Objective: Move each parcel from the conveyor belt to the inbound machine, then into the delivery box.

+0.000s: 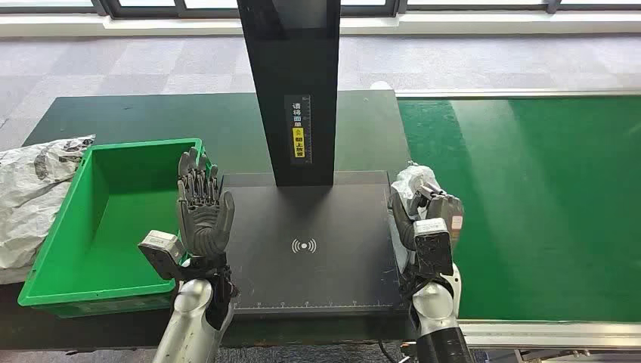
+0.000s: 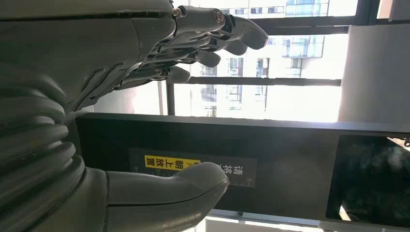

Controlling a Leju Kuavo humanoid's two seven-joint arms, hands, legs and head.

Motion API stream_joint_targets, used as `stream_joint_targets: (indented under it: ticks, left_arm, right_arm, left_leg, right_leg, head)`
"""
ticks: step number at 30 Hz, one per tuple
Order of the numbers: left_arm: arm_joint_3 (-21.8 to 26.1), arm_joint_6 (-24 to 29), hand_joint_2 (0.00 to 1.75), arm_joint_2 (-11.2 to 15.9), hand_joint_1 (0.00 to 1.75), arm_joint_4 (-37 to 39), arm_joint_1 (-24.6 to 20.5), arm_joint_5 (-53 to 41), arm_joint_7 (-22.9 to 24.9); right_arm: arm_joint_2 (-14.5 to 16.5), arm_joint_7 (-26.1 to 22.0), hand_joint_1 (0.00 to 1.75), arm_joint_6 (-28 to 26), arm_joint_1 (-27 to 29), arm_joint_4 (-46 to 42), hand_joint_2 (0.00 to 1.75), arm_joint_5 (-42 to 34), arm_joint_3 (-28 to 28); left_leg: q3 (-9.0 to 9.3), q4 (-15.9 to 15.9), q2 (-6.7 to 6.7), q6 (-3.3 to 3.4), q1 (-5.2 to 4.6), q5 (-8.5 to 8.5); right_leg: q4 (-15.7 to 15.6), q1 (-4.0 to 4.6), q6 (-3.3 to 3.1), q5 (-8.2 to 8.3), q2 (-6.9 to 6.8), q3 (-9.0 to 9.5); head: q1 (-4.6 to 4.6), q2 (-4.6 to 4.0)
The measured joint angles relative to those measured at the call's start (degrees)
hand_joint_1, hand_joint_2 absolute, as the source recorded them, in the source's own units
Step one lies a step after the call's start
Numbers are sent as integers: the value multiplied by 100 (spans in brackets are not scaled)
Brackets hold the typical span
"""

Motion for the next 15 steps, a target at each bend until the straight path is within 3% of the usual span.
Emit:
stream_joint_targets:
  ticks: [8, 15]
  left_arm:
    - [-118, 99, 175, 0, 0, 79, -28, 48, 0]
    - [-165, 102, 175, 0, 0, 94, -38, 56, 0]
  right_arm:
    - [146, 2, 175, -252, -160, 280, 175, -723, 415]
    - [213, 0, 175, -359, -168, 338, 175, -881, 567]
  left_leg:
    - [0, 0, 0, -1, 0, -1]
    - [0, 0, 0, -1, 0, -1]
  right_leg:
    - [0, 0, -1, -1, 0, -1]
    - [0, 0, -3, -3, 0, -1]
  head:
    - [0, 0]
    - [0, 0]
